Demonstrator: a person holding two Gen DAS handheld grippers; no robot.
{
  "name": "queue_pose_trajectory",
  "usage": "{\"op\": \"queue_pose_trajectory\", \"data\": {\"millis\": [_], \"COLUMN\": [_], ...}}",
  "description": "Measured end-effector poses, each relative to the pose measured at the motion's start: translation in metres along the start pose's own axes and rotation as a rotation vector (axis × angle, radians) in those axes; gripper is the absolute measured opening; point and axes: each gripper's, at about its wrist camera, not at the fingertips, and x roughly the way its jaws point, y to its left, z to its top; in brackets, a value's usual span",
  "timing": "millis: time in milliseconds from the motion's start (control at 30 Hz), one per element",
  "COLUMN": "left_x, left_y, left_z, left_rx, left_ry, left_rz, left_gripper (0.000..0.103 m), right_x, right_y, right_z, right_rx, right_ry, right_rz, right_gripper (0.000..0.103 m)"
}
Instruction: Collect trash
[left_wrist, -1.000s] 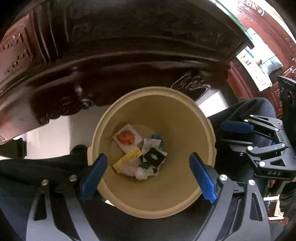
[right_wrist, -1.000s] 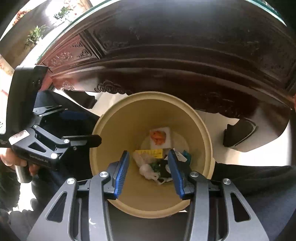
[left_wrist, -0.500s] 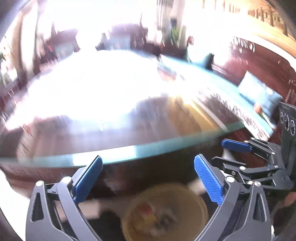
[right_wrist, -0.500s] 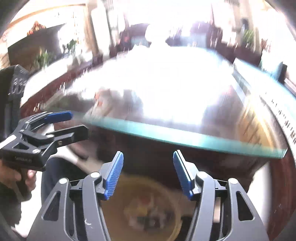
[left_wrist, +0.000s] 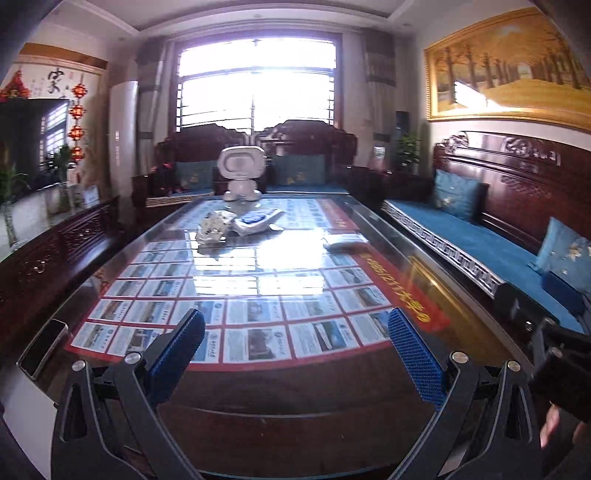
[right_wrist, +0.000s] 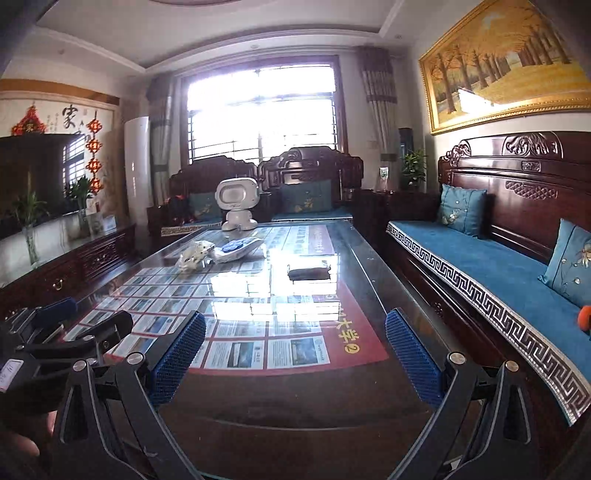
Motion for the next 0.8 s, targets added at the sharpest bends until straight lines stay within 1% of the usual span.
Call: {"op": "queue_pose_trajectory", "data": {"millis": [200,367,500,600,733,800], "left_x": [0.012,0.016,0.027,0.036,0.045,0.049], "left_y": [0.001,0.008,0.017,0.023,0.03,0.032], "left_z": [0.005,0.008,0.01,0.011,0.01,0.009], "left_rx": [0.024,0.011,-0.025,-0.039,-0.069,-0.076], "left_ry": [-0.015,-0.019,0.015,0.036,0.065,0.074], "left_rz": [0.081,0.095,0.097,0.108,0.098,0.107], "left_gripper": [0.099,0.099,0.099,0.099,0.099,0.099], "right_x": [0.02,0.032,0.037,0.042,0.05,0.054], "right_y": [-0.002,-0.003,-0.003,-0.005,-0.005,-0.005], "right_z": [-0.006,-0.008,-0.014,-0.021,-0.023,-0.022], "right_rx": [0.026,0.028,0.042,0.064,0.069,0.064], "right_ry": [0.049,0.087,0.118,0.152,0.182,0.186], "right_rz": [0.005,0.005,-0.005,0.007,0.011,0.011], "right_gripper": [0.095,0.095,0.095,0.095,0.095,0.095]}}
